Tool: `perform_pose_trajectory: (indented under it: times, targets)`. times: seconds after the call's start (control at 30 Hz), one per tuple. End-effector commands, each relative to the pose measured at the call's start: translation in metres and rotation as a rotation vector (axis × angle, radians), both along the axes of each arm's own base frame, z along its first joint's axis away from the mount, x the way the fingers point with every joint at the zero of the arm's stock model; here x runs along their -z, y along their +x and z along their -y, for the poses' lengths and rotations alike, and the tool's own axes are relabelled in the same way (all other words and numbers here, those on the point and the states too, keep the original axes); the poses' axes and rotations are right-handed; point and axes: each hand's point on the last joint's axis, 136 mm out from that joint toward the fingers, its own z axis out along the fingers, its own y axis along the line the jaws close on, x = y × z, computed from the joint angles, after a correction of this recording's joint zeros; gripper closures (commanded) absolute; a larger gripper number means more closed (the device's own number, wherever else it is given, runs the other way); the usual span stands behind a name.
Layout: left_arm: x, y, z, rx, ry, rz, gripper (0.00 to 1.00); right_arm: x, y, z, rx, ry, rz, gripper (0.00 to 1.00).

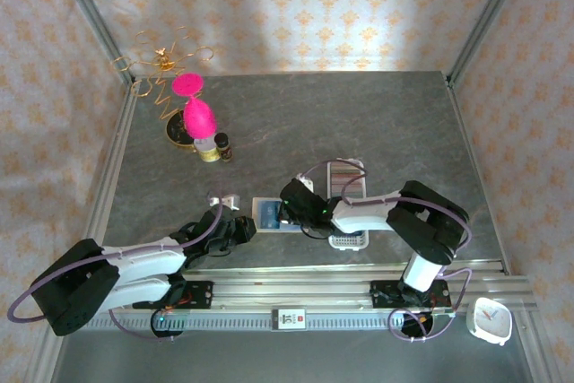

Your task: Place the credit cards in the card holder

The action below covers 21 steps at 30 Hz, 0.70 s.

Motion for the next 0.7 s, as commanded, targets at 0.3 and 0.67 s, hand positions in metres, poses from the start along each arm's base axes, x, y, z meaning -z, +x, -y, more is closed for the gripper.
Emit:
perform_pose_trajectory:
  times: [0.3, 0.67]
  targets:
    - [0.002, 0.0, 0.002, 0.003, 0.003, -0.003, 0.86, -0.012, -0.009, -0.028, -0.037, 0.085, -0.019, 1.0]
    - [0.005, -0.002, 0.0, 0.003, 0.011, -0.01, 0.86, -0.029, -0.003, 0.004, 0.029, -0.008, 0.067, 0.86]
